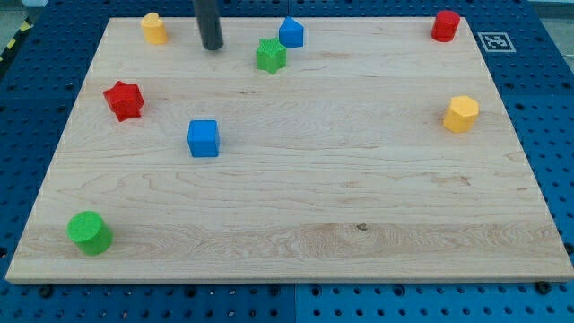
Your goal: Move the green star to the center
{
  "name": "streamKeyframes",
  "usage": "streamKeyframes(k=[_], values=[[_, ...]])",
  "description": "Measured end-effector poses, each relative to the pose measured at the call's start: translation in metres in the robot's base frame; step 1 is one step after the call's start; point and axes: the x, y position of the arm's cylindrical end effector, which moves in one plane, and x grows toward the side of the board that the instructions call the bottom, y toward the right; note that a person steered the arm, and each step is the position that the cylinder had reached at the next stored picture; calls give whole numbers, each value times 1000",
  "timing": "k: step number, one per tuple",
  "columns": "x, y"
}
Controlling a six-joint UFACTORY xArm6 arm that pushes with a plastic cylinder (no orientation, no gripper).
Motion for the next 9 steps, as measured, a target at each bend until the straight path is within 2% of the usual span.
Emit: streamKeyframes(k=[3, 6, 9], values=[[-2, 52], [40, 72], [71, 154]])
